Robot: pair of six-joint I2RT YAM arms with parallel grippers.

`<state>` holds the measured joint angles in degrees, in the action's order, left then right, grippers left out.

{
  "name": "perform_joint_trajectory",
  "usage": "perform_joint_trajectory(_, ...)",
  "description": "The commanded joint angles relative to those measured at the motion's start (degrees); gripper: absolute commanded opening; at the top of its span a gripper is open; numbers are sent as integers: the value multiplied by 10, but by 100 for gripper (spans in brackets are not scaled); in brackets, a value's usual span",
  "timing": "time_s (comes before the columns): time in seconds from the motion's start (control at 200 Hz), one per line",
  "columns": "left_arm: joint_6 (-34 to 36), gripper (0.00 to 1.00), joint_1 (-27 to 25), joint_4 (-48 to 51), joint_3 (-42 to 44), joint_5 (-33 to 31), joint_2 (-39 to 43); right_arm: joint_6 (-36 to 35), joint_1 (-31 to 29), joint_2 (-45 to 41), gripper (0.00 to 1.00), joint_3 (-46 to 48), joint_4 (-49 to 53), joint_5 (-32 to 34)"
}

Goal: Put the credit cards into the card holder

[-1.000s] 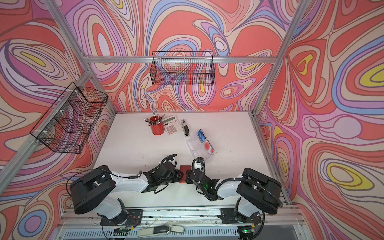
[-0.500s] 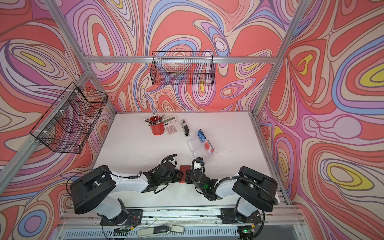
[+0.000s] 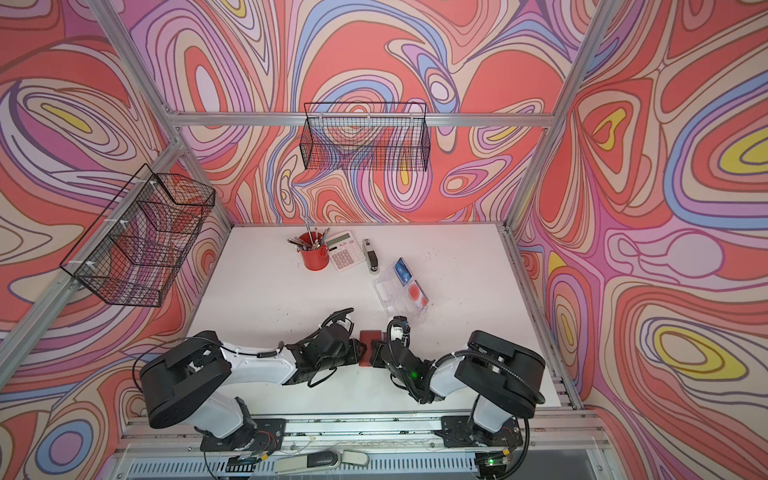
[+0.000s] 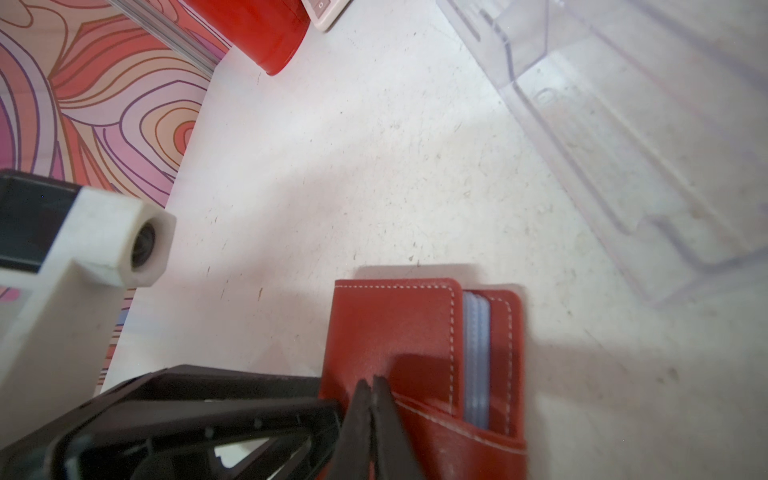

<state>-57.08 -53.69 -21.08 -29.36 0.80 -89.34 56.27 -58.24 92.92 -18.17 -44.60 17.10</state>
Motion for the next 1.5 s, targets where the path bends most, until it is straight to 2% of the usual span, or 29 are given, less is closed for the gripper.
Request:
perform_joint_trajectory(0.0,-7,28,-2,47,7,7,-20,12,-10,35,0,22,46,-7)
perform_joint_trajectory(0.23,-24,27,-2,31,7,18,-27,-20,-28,76,0,-6,166,9)
perform_joint_trajectory(0.396,-24,27,-2,41,4,10,-19,-8,-69,111,0,8,184,35)
perform_joint_trajectory(0.531,-24,27,-2,40,4,9,-20,25,-82,154,0,44,123,37)
perform_joint_trajectory(0.616,-23,28,-2,40,8,5,-19,16,-83,168,0,47,99,31)
perform_joint_trajectory(0.701,-17,28,-1,52,7,-5,-6,-23,-83,130,0,-6,178,37)
perform_joint_trajectory(0.766,-6,31,5,86,4,-15,20,-60,-82,76,21,-65,263,47)
perform_joint_trajectory(0.831,10,36,17,135,-21,-24,63,-100,-82,15,38,-139,362,89)
perform_joint_trajectory(0.916,50,43,45,220,-48,-47,137,-152,-73,-40,52,-247,468,141)
perform_joint_trajectory(0.986,89,53,80,297,-83,-90,190,-191,-57,-71,63,-324,533,181)
perform_joint_trajectory(1.022,112,59,99,337,-108,-121,210,-199,-45,-87,66,-354,560,205)
perform_joint_trajectory(1.107,178,69,127,415,-163,-229,240,-231,3,-136,73,-394,581,247)
perform_joint_trajectory(1.177,235,70,131,436,-196,-330,251,-259,69,-187,84,-384,561,255)
perform_joint_trajectory(1.197,263,67,131,426,-199,-348,254,-268,94,-202,85,-377,552,254)
perform_joint_trajectory(1.227,325,58,131,393,-195,-358,259,-280,130,-223,88,-364,536,269)
perform_joint_trajectory(1.267,417,47,131,330,-180,-354,267,-292,174,-247,98,-339,511,310)
perform_joint_trajectory(1.287,461,45,131,296,-167,-359,270,-298,198,-257,98,-323,493,336)
perform_joint_trajectory(1.327,515,46,131,233,-135,-390,272,-325,245,-270,98,-287,447,380)
perform_joint_trajectory(1.372,580,47,132,138,-91,-414,266,-380,296,-275,98,-244,368,397)
perform_joint_trajectory(1.447,674,60,136,-9,-30,-432,238,-411,374,-262,98,-203,315,387)
perform_joint_trajectory(1.492,702,61,152,-78,-9,-435,213,-407,416,-247,98,-193,309,356)
